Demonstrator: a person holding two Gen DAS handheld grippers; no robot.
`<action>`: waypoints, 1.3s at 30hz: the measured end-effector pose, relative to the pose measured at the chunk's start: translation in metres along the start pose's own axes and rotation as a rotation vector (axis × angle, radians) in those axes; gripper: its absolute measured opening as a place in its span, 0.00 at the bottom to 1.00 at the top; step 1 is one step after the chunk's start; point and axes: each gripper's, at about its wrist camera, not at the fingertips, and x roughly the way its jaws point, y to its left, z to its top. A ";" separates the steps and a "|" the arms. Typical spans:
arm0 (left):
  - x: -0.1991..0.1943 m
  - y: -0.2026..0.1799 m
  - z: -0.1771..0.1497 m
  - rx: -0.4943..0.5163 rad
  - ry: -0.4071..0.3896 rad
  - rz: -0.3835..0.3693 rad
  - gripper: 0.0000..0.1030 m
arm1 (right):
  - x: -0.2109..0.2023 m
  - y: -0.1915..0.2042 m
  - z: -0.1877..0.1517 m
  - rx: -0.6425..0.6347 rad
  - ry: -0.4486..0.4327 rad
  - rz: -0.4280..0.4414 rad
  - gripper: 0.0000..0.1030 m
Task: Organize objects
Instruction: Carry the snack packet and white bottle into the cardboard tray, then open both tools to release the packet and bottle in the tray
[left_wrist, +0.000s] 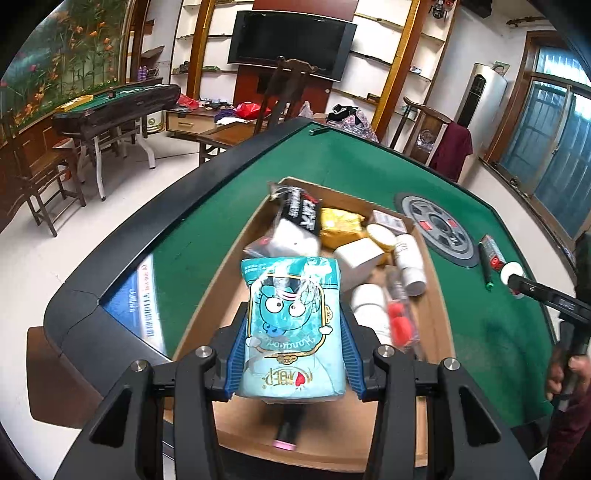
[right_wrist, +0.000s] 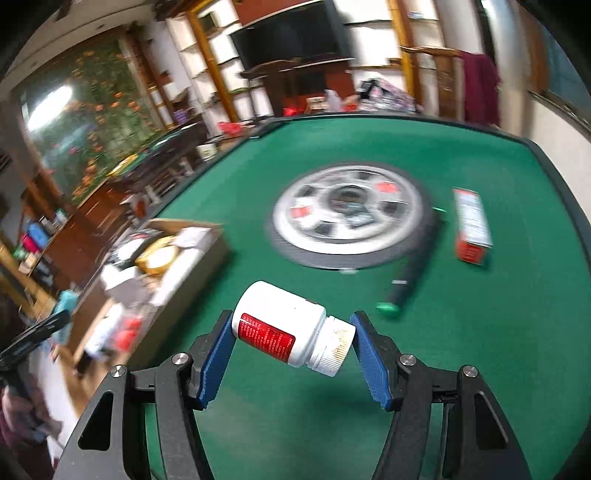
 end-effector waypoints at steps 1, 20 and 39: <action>0.002 0.005 0.000 0.000 0.004 0.007 0.43 | 0.000 0.014 0.000 -0.023 0.002 0.019 0.66; 0.040 0.010 0.000 0.071 0.052 0.033 0.46 | 0.048 0.199 -0.054 -0.423 0.148 0.163 0.66; 0.002 0.011 0.008 -0.001 -0.035 -0.017 0.79 | 0.041 0.223 -0.077 -0.557 0.121 0.072 0.78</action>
